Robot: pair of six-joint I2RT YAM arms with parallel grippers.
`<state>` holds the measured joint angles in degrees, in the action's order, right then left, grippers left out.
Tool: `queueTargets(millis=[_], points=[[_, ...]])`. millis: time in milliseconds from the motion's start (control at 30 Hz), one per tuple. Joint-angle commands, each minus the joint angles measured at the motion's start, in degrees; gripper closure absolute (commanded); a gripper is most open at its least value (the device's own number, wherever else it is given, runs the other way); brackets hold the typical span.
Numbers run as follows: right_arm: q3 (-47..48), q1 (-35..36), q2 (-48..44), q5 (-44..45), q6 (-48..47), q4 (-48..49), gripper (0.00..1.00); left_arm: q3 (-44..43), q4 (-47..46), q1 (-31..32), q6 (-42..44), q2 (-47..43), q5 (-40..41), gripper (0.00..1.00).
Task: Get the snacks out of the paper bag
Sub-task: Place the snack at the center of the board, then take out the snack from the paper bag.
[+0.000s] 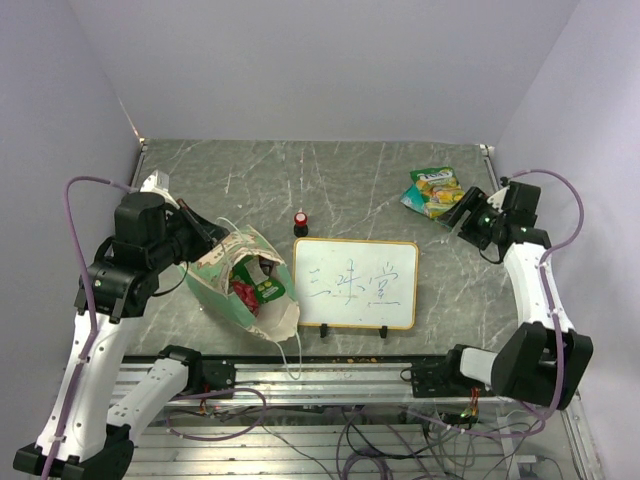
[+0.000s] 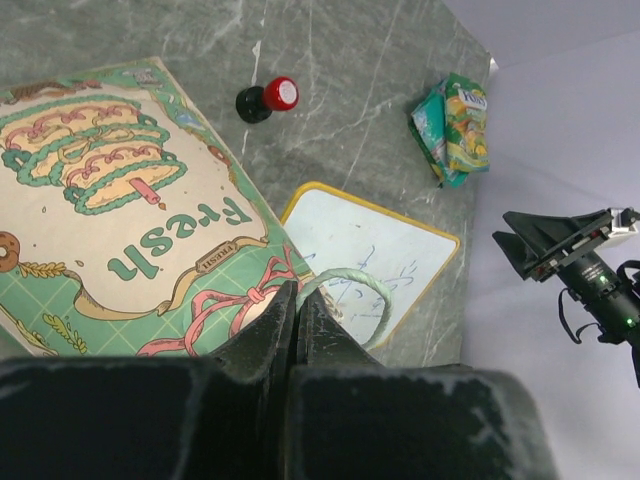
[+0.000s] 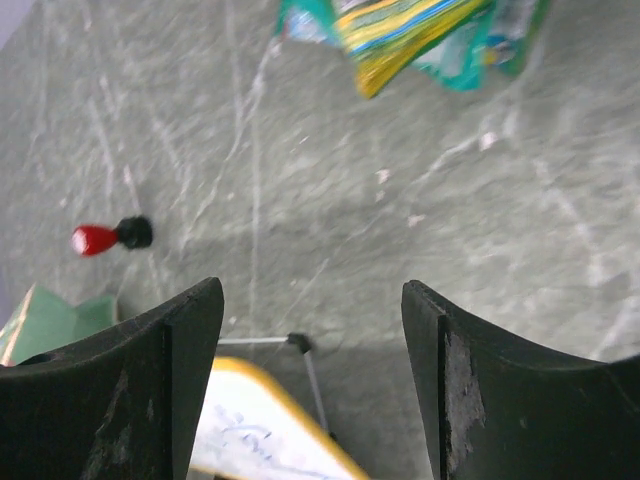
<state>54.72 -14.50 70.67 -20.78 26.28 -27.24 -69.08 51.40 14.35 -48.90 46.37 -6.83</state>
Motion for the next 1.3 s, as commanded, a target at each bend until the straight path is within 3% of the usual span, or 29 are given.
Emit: queueTargets(millis=[0,233,367,467,567,867,1000,1100,1267], points=[[-0.1,7.3,-3.5,-2.7,6.0,-2.9,0.28,-0.7,1.7,0.2,-1.9,-0.5,-3.0,0.93],[7.2,26.6,-4.3,1.0,14.4,3.0,0.30,-4.5,-1.1,0.2,2.3,2.1,-4.4,0.93],[10.3,36.3,-1.2,2.3,15.6,7.8,0.31,-11.1,3.3,0.2,8.3,4.6,-0.6,0.93],[10.5,43.9,0.4,4.1,13.5,12.4,0.36,-7.9,0.3,0.2,5.3,2.6,-0.4,0.93],[10.6,50.2,3.0,4.1,9.1,17.8,0.40,-6.2,-2.9,0.2,6.0,0.7,-1.9,0.93],[9.8,66.7,9.6,7.4,-3.2,29.7,0.39,-6.4,0.4,0.1,9.8,-3.3,5.1,0.93],[6.5,71.4,9.3,3.4,-13.1,37.9,0.35,-8.1,2.7,0.2,9.6,-3.5,6.6,0.93],[4.8,75.0,9.2,2.8,-23.3,37.9,0.34,-7.4,0.7,0.1,10.5,-5.1,7.0,0.93],[-1.5,77.7,7.6,5.4,-28.7,42.8,0.39,-6.5,-0.1,0.2,11.4,-7.0,7.6,0.93]])
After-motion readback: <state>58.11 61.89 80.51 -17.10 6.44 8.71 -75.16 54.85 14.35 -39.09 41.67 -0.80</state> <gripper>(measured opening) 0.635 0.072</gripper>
